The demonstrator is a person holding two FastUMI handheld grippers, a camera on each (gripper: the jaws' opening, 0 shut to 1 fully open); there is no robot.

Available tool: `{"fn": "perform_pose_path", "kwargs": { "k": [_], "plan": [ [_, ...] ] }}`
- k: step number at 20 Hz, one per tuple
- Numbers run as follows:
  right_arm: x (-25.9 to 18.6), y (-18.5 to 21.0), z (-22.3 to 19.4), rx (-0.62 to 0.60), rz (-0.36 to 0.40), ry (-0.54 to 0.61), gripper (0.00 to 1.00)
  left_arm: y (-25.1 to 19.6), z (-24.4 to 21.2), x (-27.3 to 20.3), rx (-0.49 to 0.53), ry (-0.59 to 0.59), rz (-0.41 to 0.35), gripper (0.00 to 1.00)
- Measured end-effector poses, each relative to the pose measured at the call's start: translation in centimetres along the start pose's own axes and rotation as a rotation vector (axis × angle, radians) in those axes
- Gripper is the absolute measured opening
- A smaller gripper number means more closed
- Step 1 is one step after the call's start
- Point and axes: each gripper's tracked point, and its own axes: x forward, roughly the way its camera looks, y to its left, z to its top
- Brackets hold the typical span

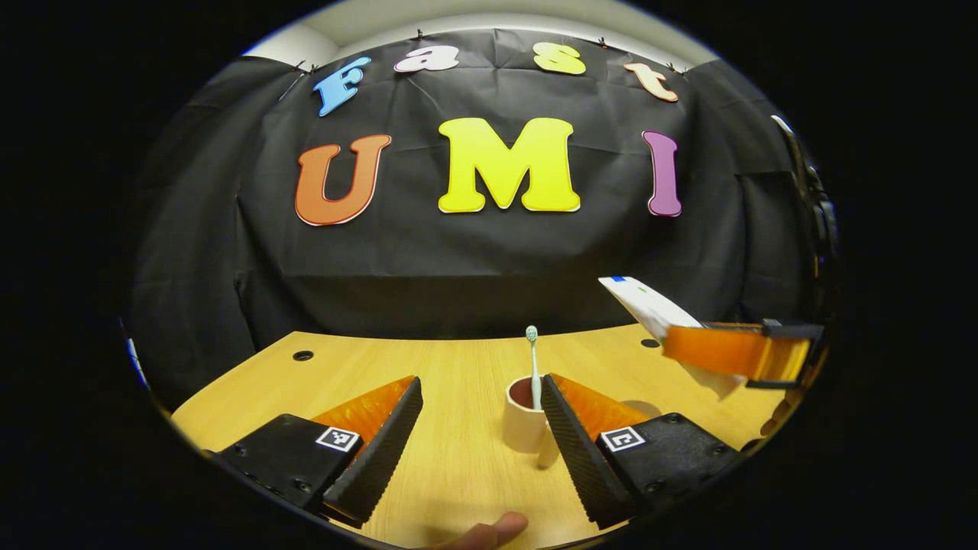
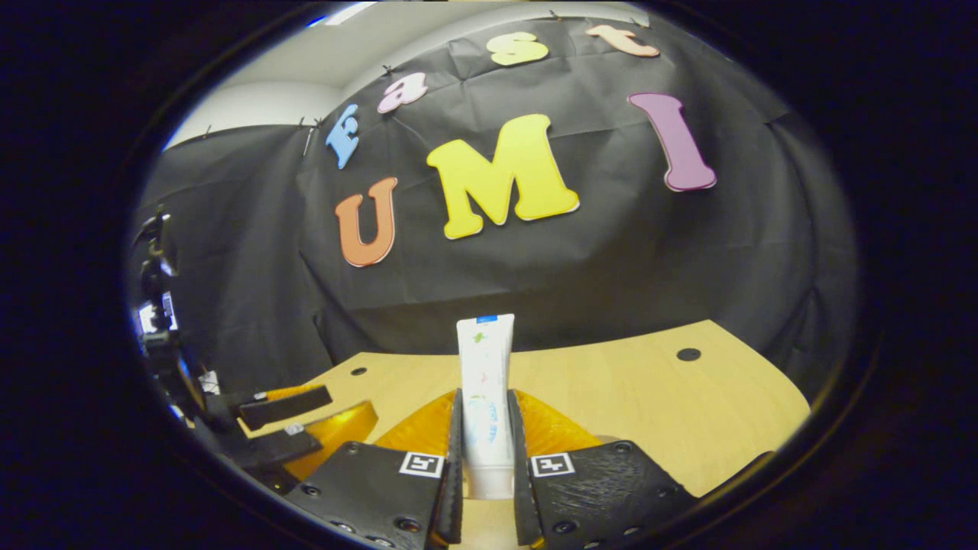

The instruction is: Put the toothbrush and toothpaste on the desktop into the cup, then pick up the cup and place it on the coaster on the desktop.

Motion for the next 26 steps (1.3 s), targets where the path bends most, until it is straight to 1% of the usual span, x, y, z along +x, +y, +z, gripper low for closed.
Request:
{"fn": "perform_pose_path", "kwargs": {
  "k": [1, 2, 3, 4, 7, 8, 9, 10, 11, 14, 17, 26],
  "plan": [
    [1.4, 0.7, -0.1, -0.003, 0.003, 0.010, 0.27, 0.4, -0.8, -0.5, -0.001, 0.011, 0.004, 0.98],
    [2.7, 1.4, -0.3, -0.008, 0.007, 0.017, 0.27, 0.9, -1.3, -0.9, -0.010, 0.013, 0.012, 0.98],
    [3.9, 1.7, -0.6, -0.016, 0.001, 0.027, 0.29, 1.2, -1.8, -1.1, -0.025, 0.022, 0.021, 0.98],
    [4.8, 1.8, -0.9, -0.021, -0.012, 0.036, 0.24, 1.5, -2.4, -1.3, -0.046, 0.033, 0.024, 0.98],
    [6.7, 2.9, -1.8, -0.014, -0.003, 0.060, 0.29, 1.3, -3.5, -1.3, -0.107, 0.057, -0.002, 0.99],
    [7.1, 3.0, -2.1, -0.025, -0.004, 0.065, 0.28, 1.1, -3.6, -1.3, -0.110, 0.061, -0.011, 0.99],
    [7.4, 3.1, -2.1, -0.042, -0.008, 0.065, 0.30, 1.2, -3.6, -1.1, -0.108, 0.066, -0.013, 0.99],
    [7.6, 3.1, -2.1, -0.061, -0.012, 0.060, 0.28, 1.4, -3.7, -1.0, -0.103, 0.069, -0.010, 0.99],
    [7.8, 3.4, -1.9, -0.069, -0.012, 0.050, 0.28, 1.5, -3.6, -0.9, -0.103, 0.061, -0.011, 0.99],
    [8.5, 3.8, -1.6, -0.051, -0.002, 0.039, 0.28, 1.5, -3.8, -0.6, -0.114, 0.058, -0.025, 0.99],
    [9.2, 3.5, -1.5, -0.055, -0.018, 0.038, 0.29, 1.8, -4.2, -0.4, -0.118, 0.070, -0.025, 0.99],
    [10.8, 3.3, -1.1, -0.009, -0.012, 0.014, 0.29, 2.4, -5.5, 0.2, -0.138, 0.109, -0.022, 0.99]
  ]
}}
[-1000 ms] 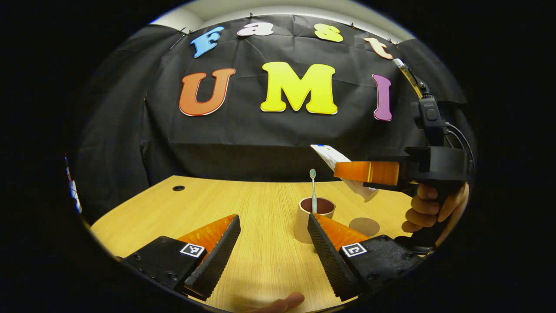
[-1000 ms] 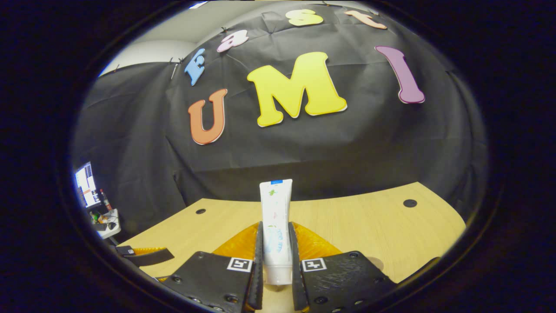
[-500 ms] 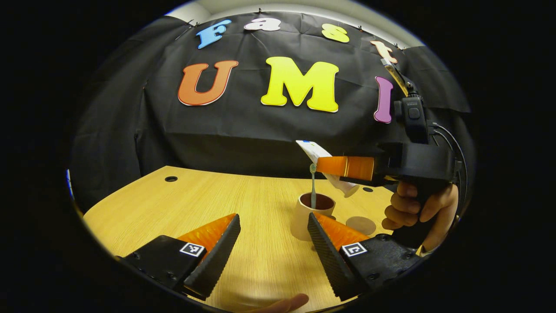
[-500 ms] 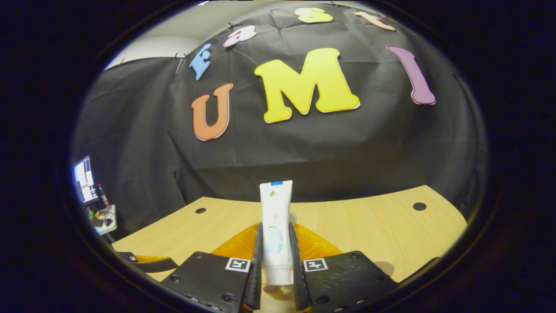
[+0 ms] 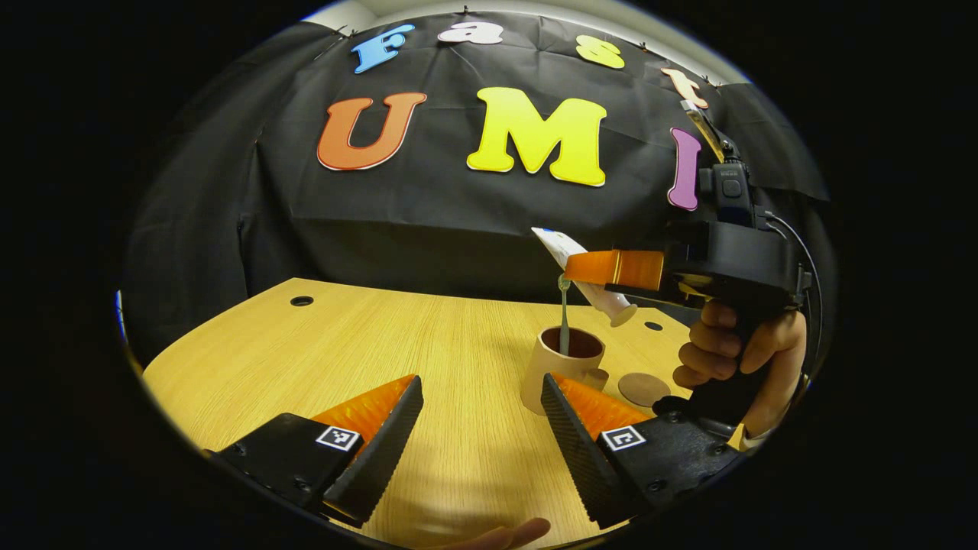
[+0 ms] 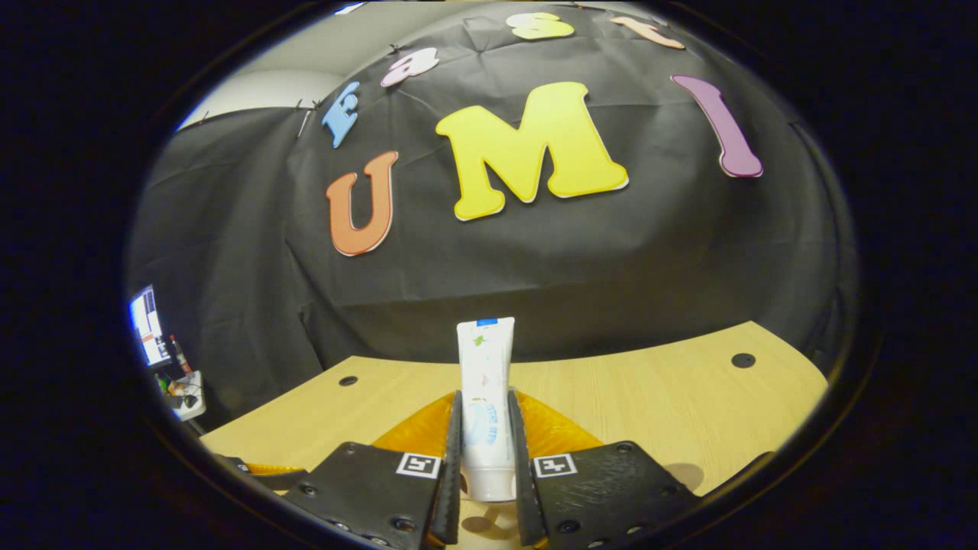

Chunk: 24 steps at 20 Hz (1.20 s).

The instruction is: Put the toothbrush and toothpaste on the desktop into the cup, then pick up the cup and place it on the coaster on the desktop.

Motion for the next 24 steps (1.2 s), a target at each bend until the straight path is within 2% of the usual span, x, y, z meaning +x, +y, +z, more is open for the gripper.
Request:
{"fn": "perform_pose_path", "kwargs": {
  "k": [2, 4, 5, 10, 11, 13, 16, 17, 18, 21, 24],
  "plan": [
    [0.3, -0.3, -0.8, 0.000, -0.003, 0.021, 0.33, 0.1, -0.3, 0.2, -0.003, 0.006, 0.001, 0.99],
    [0.5, -0.5, -1.5, -0.004, -0.004, 0.043, 0.31, 0.0, -0.5, 0.3, -0.009, 0.013, -0.002, 0.99],
    [0.6, -0.5, -1.6, 0.002, 0.000, 0.047, 0.34, 0.1, -0.7, 0.3, -0.014, 0.017, -0.001, 0.99],
    [1.0, -1.0, -3.0, -0.003, -0.014, 0.082, 0.31, -0.4, -1.1, 0.4, -0.032, 0.031, -0.014, 0.99],
    [0.9, -1.0, -3.4, 0.004, -0.011, 0.093, 0.34, -0.5, -1.1, 0.4, -0.032, 0.031, -0.017, 0.99],
    [0.2, -0.5, -3.3, 0.010, 0.006, 0.096, 0.33, -0.8, -1.0, 0.4, -0.018, 0.030, -0.018, 0.99],
    [-1.3, -0.1, -2.7, -0.027, 0.008, 0.082, 0.36, -1.0, -1.0, 0.3, 0.004, 0.030, -0.013, 0.99],
    [-2.2, 0.3, -2.2, -0.031, 0.020, 0.070, 0.51, -1.2, -0.7, 0.3, 0.011, 0.027, -0.013, 0.98],
    [-3.2, 0.2, -1.5, -0.038, 0.019, 0.052, 0.54, -1.4, -0.4, 0.2, 0.021, 0.022, -0.012, 0.98],
    [-6.7, 0.3, 0.8, -0.072, 0.030, -0.010, 0.80, -2.0, 0.5, 0.1, 0.042, 0.020, -0.008, 0.98],
    [-10.8, -0.5, 3.0, -0.099, 0.031, -0.077, 0.85, -2.6, 1.8, 0.2, 0.011, 0.019, -0.016, 0.98]
  ]
}}
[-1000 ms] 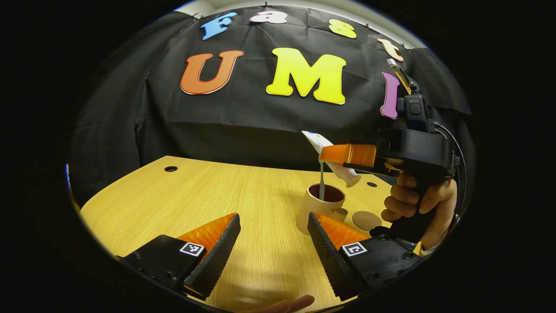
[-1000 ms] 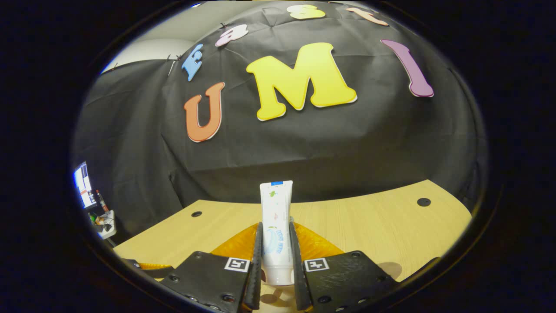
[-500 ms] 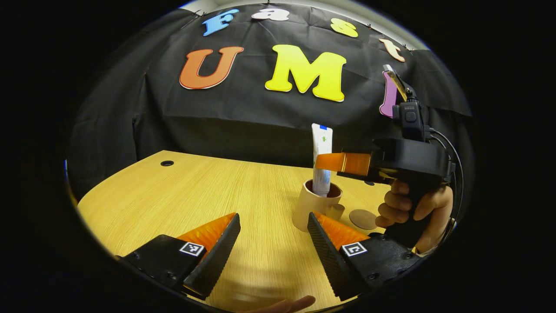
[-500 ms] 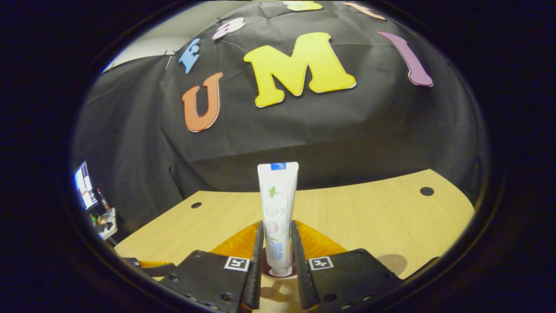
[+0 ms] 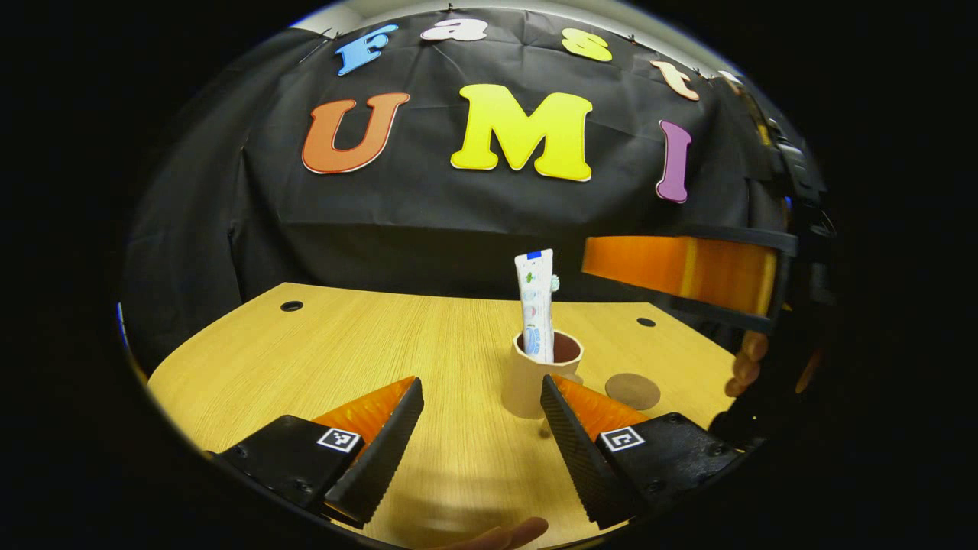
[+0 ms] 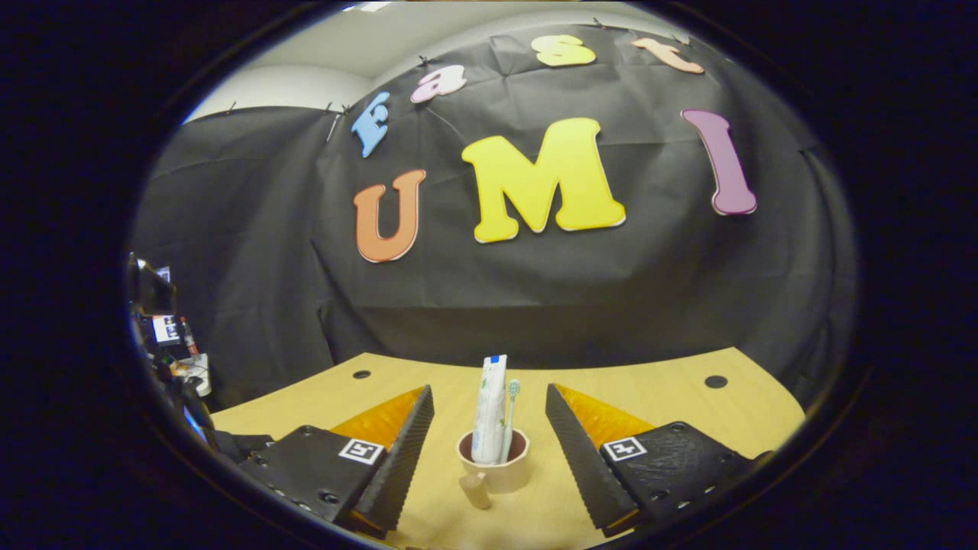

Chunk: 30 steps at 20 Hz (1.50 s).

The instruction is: Put the toothbrush and toothpaste on the desktop into the cup, then pick up the cup and place it on the coaster on the desktop.

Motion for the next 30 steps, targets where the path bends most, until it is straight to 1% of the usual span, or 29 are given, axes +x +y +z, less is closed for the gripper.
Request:
{"fn": "perform_pose_path", "kwargs": {
  "k": [1, 3, 5, 7, 8, 11, 13, 14, 15, 16, 17, 18, 19, 21, 23, 25, 26, 27, 28, 29, 30],
  "plan": [
    [-1.4, -0.5, 0.9, -0.006, -0.009, -0.024, 0.90, -0.4, 0.3, 0.1, -0.008, 0.010, -0.006, 0.98],
    [-4.4, -1.7, 2.3, -0.017, -0.031, -0.067, 0.92, -1.2, 1.5, 0.5, -0.011, 0.034, -0.015, 0.98],
    [-7.4, -2.9, 3.3, -0.014, -0.040, -0.107, 0.93, -2.1, 2.0, 1.0, -0.005, 0.082, -0.036, 0.98],
    [-10.4, -4.3, 3.8, -0.004, -0.053, -0.138, 0.93, -3.4, 2.1, 1.9, 0.007, 0.159, -0.065, 0.98],
    [-11.7, -4.9, 3.8, -0.006, -0.062, -0.150, 0.93, -4.0, 2.0, 2.1, 0.016, 0.194, -0.067, 0.98],
    [-15.1, -7.5, 3.7, -0.032, -0.114, -0.183, 0.93, -5.3, 1.0, 3.8, 0.078, 0.312, -0.077, 0.97],
    [-16.7, -8.8, 3.3, -0.039, -0.150, -0.195, 0.93, -5.8, -0.4, 5.3, 0.089, 0.413, -0.066, 0.97],
    [-17.3, -9.0, 2.8, -0.031, -0.151, -0.197, 0.93, -6.0, -1.6, 5.6, 0.066, 0.491, -0.067, 0.97],
    [-17.8, -9.0, 2.2, -0.021, -0.142, -0.195, 0.93, -6.6, -2.9, 5.8, 0.028, 0.562, -0.061, 0.97],
    [-18.2, -9.1, 1.5, -0.010, -0.133, -0.188, 0.93, -7.1, -4.1, 5.9, 0.002, 0.638, -0.059, 1.00],
    [-18.5, -9.2, 0.8, -0.003, -0.119, -0.181, 0.93, -6.9, -4.9, 6.4, 0.001, 0.697, -0.045, 0.97],
    [-18.8, -9.4, 0.1, 0.003, -0.111, -0.177, 0.93, -6.6, -5.5, 6.8, 0.019, 0.742, -0.025, 0.97],
    [-18.9, -9.6, -0.3, 0.014, -0.106, -0.179, 0.93, -6.6, -6.2, 7.1, 0.030, 0.791, -0.020, 0.96],
    [-18.5, -10.3, -0.8, 0.035, -0.115, -0.153, 0.93, -7.1, -7.6, 7.2, 0.020, 0.891, -0.046, 0.94],
    [-18.6, -10.5, -0.5, 0.051, -0.100, -0.153, 0.93, -7.0, -8.6, 7.0, 0.021, 0.964, -0.022, 0.89],
    [-18.9, -12.4, -0.1, 0.066, -0.142, -0.160, 0.93, -6.5, -9.1, 7.1, 0.040, 0.992, 0.000, 0.74],
    [-19.3, -13.0, 0.3, 0.079, -0.157, -0.170, 0.93, -6.7, -9.4, 7.1, 0.012, 1.002, 0.000, 0.67],
    [-19.8, -13.4, 0.9, 0.094, -0.163, -0.187, 0.93, -6.7, -9.3, 7.3, 0.003, 0.995, 0.011, 0.49],
    [-20.4, -13.7, 1.6, 0.105, -0.164, -0.209, 0.95, -6.3, -8.6, 7.1, 0.016, 0.992, 0.025, 0.37],
    [-20.8, -14.1, 2.3, 0.110, -0.166, -0.230, 0.95, -6.1, -8.2, 6.9, 0.026, 0.993, 0.022, 0.34],
    [-21.1, -14.7, 2.5, 0.109, -0.172, -0.247, 0.95, -5.9, -7.7, 6.7, 0.023, 0.991, 0.024, 0.33]
  ]
}}
